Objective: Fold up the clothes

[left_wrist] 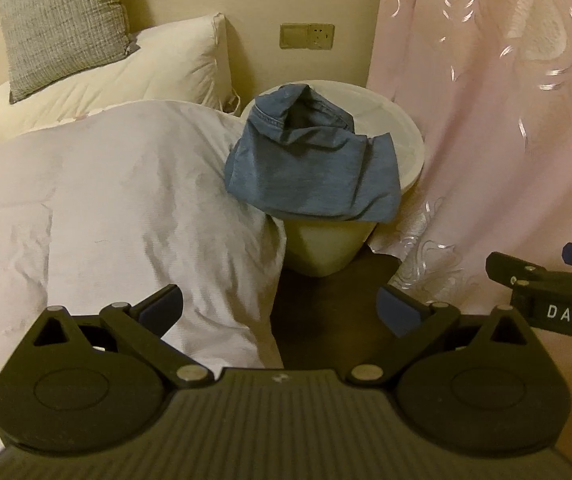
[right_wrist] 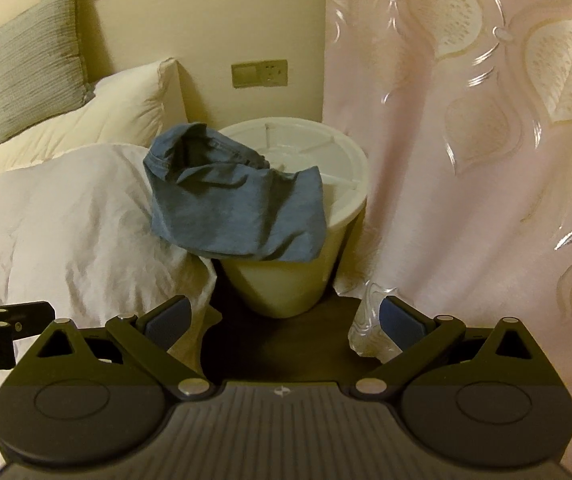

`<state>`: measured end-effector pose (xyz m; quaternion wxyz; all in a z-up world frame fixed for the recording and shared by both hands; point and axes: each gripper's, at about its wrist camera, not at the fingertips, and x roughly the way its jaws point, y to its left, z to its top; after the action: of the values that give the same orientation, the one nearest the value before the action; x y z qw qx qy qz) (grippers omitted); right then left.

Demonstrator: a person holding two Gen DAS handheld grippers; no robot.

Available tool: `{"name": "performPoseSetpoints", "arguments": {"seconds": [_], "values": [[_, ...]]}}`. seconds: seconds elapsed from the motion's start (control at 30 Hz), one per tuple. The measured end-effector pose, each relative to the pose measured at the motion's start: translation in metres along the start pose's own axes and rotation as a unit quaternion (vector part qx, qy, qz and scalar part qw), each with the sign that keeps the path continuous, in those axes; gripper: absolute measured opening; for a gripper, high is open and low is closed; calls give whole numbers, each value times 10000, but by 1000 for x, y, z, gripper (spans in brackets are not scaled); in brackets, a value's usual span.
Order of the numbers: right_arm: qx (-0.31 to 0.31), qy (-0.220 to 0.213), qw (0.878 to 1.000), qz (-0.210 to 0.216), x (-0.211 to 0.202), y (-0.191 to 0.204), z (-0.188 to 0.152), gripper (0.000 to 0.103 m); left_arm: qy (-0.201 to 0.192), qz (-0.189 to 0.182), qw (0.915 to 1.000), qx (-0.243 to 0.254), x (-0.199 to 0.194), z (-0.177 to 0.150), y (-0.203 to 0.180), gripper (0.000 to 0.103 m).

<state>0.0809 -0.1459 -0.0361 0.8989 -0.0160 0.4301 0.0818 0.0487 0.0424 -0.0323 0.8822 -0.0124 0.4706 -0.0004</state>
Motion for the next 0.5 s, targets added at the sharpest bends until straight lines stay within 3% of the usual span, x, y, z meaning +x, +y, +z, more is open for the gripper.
{"name": "performPoseSetpoints", "arguments": {"seconds": [0.33,0.5], "values": [[-36,340,9993,129,47,-8,13,103,-35,357,9994,-23,38,18,6,102],[-283,62,9991,304,77,-11,20,103,63,336,9994,-19,69,34,12,102]]}}
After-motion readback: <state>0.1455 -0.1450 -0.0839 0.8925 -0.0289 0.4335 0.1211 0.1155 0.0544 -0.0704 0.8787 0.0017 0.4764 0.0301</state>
